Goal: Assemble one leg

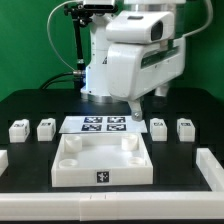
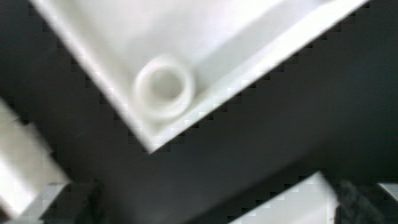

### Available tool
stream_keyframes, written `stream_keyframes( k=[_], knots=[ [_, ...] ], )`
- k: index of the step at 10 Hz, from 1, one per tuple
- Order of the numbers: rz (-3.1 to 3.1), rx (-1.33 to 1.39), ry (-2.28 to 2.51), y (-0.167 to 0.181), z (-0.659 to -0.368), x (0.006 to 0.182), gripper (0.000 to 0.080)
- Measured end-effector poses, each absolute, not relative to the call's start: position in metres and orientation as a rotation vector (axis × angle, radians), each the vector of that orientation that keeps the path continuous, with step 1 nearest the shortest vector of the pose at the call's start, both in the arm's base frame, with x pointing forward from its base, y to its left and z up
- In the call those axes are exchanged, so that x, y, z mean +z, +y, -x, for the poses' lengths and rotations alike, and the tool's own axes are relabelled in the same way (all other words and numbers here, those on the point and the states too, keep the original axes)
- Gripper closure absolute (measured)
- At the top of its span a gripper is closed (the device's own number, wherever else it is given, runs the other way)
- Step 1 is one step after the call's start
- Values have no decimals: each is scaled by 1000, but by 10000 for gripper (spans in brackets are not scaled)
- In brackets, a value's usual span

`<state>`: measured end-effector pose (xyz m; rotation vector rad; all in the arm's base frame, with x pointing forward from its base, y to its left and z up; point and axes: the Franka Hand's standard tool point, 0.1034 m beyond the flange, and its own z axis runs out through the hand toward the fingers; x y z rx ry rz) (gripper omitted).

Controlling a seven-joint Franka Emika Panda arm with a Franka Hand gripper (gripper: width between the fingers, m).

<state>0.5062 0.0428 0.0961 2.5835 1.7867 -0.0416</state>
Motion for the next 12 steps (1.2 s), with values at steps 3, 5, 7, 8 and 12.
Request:
stream_keyframes(
  k=[3,5,7,8,12],
  knots=[
    [-2206,-22,2254,6,-456,62,150],
    [-2163,-41,2348,-16,-447,29,150],
    [-2222,-65,2332,-30,-446,10,150],
    [-2231,-65,2323,-32,-446,9,150],
    [-2232,-66,2324,-32,-445,9,548]
  ],
)
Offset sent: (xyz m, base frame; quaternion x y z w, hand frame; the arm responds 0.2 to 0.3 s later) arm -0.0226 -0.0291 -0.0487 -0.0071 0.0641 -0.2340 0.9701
